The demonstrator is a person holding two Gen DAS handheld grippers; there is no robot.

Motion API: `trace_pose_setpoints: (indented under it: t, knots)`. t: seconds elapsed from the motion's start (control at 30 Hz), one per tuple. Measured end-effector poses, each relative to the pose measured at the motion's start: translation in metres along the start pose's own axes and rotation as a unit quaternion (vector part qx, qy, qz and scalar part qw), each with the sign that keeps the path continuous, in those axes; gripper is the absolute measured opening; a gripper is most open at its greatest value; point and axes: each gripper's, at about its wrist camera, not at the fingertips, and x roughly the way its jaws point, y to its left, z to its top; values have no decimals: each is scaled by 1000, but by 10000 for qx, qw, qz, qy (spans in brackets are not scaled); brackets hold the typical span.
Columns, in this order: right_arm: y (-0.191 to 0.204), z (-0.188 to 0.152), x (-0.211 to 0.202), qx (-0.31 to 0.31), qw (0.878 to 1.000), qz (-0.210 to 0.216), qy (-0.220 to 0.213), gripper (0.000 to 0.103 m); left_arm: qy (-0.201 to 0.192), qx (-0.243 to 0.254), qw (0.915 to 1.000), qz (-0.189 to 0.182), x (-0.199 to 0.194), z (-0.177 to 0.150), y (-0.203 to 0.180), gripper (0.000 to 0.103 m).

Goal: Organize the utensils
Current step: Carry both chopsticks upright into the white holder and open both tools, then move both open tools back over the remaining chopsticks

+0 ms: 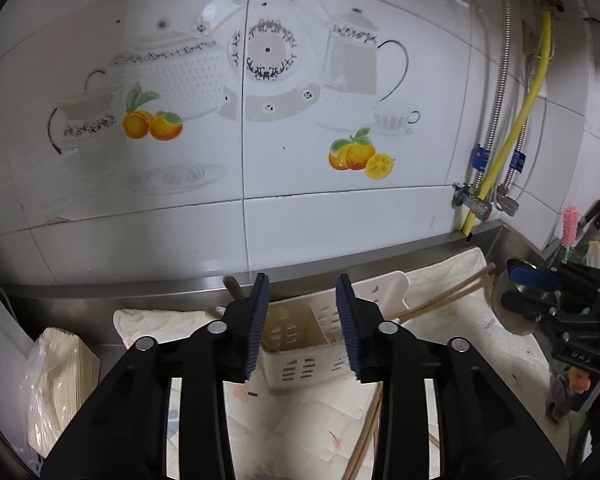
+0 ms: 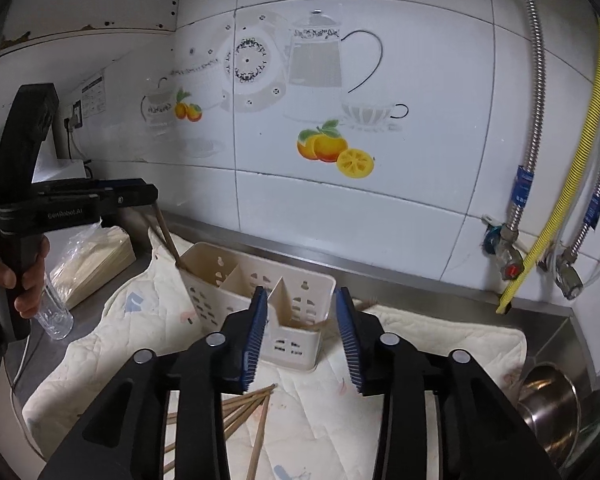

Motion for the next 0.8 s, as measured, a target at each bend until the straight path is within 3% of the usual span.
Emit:
trace_pose_setpoints:
  t: [0.23,0.5,0.8]
  knots:
    - [11,-32,-15,83,10000,52,-7,45,-42,-43,10000,-21,-24,-30,-4,49]
    - [22,-81,-24,249,9995,107,185,46,98,-146,9998,-68,-37,-80,-7,52]
    - [36,-133,-24,391,9978,154,510,46,541,42,9985,-109,-34,-138,-15,52]
